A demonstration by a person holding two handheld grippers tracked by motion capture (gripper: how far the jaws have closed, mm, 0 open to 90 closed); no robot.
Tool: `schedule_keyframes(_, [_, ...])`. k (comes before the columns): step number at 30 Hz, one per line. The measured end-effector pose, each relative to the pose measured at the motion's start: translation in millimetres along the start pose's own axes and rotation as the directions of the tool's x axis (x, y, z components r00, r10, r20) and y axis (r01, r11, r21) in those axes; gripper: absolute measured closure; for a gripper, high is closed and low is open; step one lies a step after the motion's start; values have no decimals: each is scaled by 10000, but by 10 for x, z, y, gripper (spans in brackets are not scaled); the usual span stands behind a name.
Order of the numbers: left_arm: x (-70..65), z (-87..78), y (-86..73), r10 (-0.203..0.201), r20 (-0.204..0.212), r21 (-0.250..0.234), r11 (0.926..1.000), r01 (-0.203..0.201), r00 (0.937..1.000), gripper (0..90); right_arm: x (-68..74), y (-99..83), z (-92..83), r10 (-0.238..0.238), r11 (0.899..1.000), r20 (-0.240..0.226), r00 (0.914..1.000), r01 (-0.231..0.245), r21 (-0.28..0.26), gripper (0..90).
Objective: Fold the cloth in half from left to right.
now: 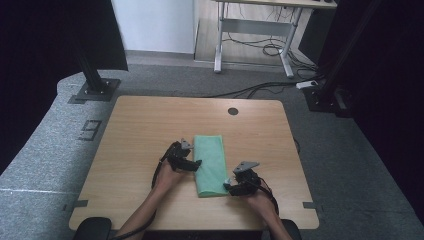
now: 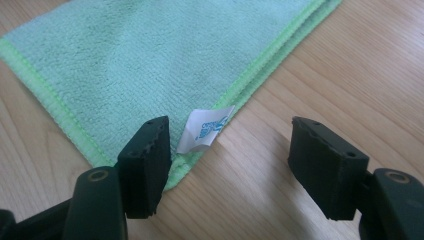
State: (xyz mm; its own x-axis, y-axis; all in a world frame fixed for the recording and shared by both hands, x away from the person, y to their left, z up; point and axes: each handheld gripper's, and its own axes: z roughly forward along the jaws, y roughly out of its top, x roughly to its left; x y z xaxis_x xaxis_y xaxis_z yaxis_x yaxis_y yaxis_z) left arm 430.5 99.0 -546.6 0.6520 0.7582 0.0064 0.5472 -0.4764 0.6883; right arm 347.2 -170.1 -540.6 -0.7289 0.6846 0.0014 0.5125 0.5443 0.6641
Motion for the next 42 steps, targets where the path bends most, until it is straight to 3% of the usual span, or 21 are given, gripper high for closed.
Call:
schedule_keyframes(9, [150, -7, 13, -78, -212, 138, 9999, 81, 9997, 136, 103, 118, 109, -126, 9999, 40, 9999, 127, -72, 321])
schedule_keyframes(20, [341, -14, 7, -445, -453, 155, 9989, 453, 9980, 135, 147, 283, 268, -101, 9998, -83, 9999, 100, -146, 306])
schedule_keyframes(24, [385, -12, 0, -587, -380, 148, 9981, 593, 9975, 135, 157, 317, 295, -143, 9998, -46, 9999, 142, -131, 304])
schedule_keyframes(29, [375, -25, 9, -465, -421, 122, 9988, 471, 9980, 135, 163, 325, 296, -172, 9998, -12, 9999, 171, -134, 303])
schedule_keyframes(33, [335, -118, 49, -293, -542, -47, 9996, 291, 9981, 142, 158, 338, 268, -190, 9996, 35, 9998, 191, -196, 260])
schedule_keyframes(42, [256, -498, 56, -40, -15, -635, 9980, 39, 10000, 141, 125, 380, 103, -69, 9976, -21, 10000, 67, -694, 167])
